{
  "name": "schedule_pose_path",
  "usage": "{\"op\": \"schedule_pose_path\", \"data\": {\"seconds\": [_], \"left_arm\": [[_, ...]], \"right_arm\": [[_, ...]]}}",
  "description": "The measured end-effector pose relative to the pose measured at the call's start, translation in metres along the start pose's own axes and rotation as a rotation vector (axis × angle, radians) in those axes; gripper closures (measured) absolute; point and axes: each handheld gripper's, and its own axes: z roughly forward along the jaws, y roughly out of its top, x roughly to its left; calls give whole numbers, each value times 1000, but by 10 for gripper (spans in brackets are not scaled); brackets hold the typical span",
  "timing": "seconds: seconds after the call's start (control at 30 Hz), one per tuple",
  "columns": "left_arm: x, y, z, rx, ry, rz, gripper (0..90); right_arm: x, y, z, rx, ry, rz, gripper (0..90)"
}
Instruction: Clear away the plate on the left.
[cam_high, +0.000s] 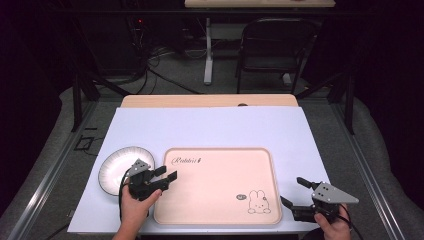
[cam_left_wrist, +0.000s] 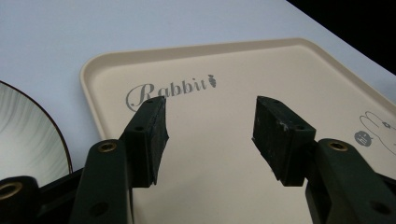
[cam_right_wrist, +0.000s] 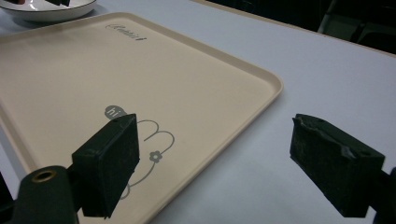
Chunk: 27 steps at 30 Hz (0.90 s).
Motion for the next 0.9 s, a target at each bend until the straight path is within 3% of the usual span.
{"op": "schedule_pose_path", "data": {"seconds": [0.47, 0.9], "left_arm": [[6, -3, -5, -3, 11, -48, 431], [10, -2, -13, -13, 27, -65, 396]], "right_arm": [[1, 1, 1, 2, 0, -8, 151], [3, 1, 1, 1, -3, -16, 151]]}}
